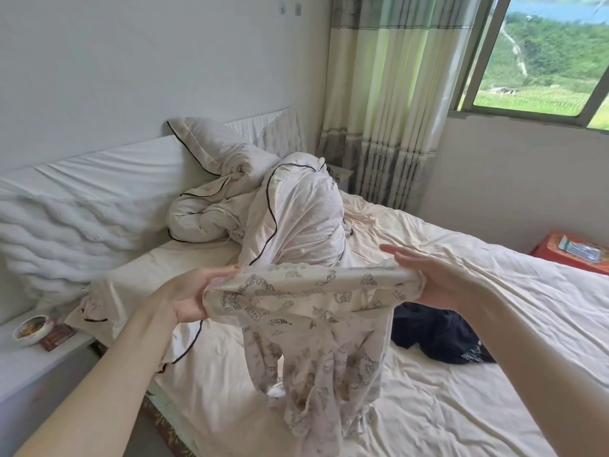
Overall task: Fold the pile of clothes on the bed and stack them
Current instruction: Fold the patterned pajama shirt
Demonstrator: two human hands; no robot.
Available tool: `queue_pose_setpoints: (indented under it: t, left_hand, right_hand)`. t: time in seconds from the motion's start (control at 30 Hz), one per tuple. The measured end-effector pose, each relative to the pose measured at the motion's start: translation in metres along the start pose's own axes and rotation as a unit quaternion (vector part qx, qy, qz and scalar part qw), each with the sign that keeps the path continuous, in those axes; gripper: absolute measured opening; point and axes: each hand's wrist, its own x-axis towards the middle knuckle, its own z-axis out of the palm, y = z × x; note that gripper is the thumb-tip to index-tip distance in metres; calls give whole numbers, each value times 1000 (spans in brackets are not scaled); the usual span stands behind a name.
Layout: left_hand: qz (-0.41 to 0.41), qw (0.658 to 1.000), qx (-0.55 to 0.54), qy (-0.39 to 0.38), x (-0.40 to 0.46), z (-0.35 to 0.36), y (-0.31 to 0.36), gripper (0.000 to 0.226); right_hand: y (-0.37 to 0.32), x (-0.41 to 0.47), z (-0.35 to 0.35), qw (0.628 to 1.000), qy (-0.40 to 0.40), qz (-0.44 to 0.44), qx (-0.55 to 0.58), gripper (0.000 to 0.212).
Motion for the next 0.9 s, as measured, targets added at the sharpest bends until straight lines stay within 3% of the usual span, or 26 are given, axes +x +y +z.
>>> queue_pose_setpoints:
  t: [0.07, 0.13, 0.2, 0.27, 0.37, 0.5, 0.53, 0.63, 0.7, 0.8, 0.9]
  left_hand:
    - [-20, 989, 141, -37, -4, -2, 1, 67]
    - [-49, 972, 226, -47, -5, -4, 2, 87]
    - [-73, 953, 286, -61, -7, 0, 4, 72]
    - [-89, 929, 354, -61, -7, 5, 5, 50]
    - [-83, 902, 420, -54, -5, 10, 3, 30]
    - [-5, 939, 340, 49, -5, 10, 1, 23]
    - [20, 950, 306, 61, -4, 12, 1, 26]
    - [112, 980, 158, 52, -5, 20, 8, 30]
    - [169, 980, 98, 28, -9, 29, 17, 26]
    - [247, 956, 148, 61, -8, 39, 23, 23]
    - [314, 888, 308, 134, -6, 42, 17, 24]
  right_hand:
    - [-2, -5, 3, 982, -13, -27, -185, 38]
    - [0, -7, 12, 897, 35, -48, -437, 30]
    - [3, -2, 16, 801, 78, -51, -591, 27]
    - [8, 0, 17, 758, 87, -47, -645, 32]
    - [11, -3, 17, 768, 57, -50, -636, 12]
    - [10, -1, 15, 747, 105, -49, -655, 16]
    - [8, 0, 16, 758, 133, -66, -635, 20]
    - [-2, -4, 18, 881, 153, -136, -426, 17]
    - [-11, -6, 22, 931, 132, -169, -294, 17]
    - [-17, -3, 28, 946, 129, -191, -228, 17]
    - [-14, 0, 30, 943, 136, -177, -248, 19]
